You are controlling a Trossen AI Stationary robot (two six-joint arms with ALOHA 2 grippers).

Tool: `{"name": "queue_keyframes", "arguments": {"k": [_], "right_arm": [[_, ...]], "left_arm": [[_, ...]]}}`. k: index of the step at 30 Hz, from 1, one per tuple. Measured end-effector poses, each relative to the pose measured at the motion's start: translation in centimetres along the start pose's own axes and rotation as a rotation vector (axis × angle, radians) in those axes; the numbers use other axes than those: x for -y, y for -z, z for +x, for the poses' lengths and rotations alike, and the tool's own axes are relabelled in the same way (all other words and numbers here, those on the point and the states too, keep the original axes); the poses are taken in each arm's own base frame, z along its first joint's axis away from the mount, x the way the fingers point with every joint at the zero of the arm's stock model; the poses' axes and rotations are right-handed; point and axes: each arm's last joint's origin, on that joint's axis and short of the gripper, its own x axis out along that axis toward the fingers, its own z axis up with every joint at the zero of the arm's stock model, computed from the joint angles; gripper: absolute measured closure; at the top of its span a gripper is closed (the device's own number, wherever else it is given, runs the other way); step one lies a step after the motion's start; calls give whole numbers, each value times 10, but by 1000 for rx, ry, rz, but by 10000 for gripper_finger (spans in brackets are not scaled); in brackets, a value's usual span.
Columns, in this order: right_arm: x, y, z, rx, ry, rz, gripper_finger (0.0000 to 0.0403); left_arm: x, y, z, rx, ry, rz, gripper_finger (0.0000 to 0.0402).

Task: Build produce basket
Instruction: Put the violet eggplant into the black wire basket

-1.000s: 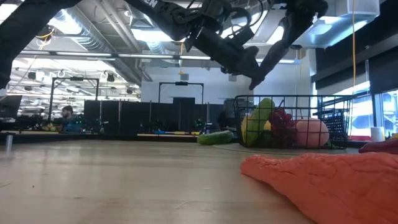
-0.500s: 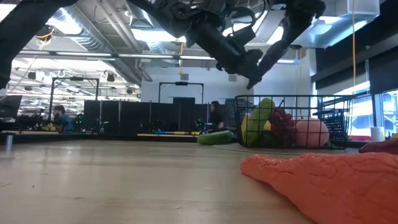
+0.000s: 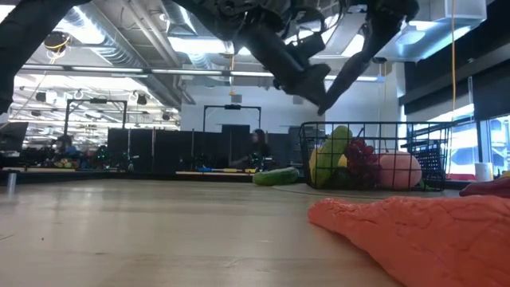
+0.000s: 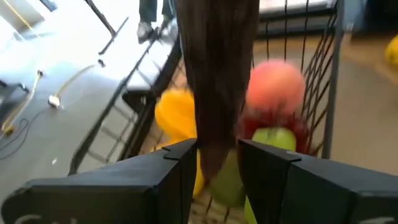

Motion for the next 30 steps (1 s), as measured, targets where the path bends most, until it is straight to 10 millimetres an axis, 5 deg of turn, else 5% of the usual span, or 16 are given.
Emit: {"name": "queue_keyframes", "arguments": {"k": [16, 30], "right_arm": [[3, -4, 7, -20, 29, 42, 299], [8, -15, 55, -193, -55, 48, 298]], "left_arm": [[-9, 18, -9, -257, -211, 25, 303], [-40, -23, -78, -204, -229, -45, 303]]}}
